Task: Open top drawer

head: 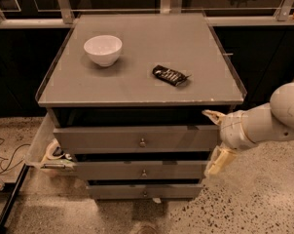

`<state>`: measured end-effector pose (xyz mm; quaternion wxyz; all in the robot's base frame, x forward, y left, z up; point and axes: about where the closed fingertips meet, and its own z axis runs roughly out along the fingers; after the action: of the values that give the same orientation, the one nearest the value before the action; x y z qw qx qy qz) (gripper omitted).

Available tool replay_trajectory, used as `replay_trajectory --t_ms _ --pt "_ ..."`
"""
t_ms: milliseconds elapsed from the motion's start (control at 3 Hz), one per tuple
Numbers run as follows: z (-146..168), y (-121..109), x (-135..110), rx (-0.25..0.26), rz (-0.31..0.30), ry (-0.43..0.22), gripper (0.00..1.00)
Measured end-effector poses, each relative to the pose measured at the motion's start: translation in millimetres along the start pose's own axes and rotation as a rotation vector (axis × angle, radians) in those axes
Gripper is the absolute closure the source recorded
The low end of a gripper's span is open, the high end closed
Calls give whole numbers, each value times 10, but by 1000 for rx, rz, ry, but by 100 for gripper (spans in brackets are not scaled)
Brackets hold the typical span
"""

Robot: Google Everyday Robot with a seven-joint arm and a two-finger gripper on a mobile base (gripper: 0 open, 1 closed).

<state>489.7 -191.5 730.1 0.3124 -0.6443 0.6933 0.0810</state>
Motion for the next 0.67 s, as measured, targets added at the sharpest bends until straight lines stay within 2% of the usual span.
replay_trajectory --t_ms 667 --pt "488 -205 87 41 -33 0 0"
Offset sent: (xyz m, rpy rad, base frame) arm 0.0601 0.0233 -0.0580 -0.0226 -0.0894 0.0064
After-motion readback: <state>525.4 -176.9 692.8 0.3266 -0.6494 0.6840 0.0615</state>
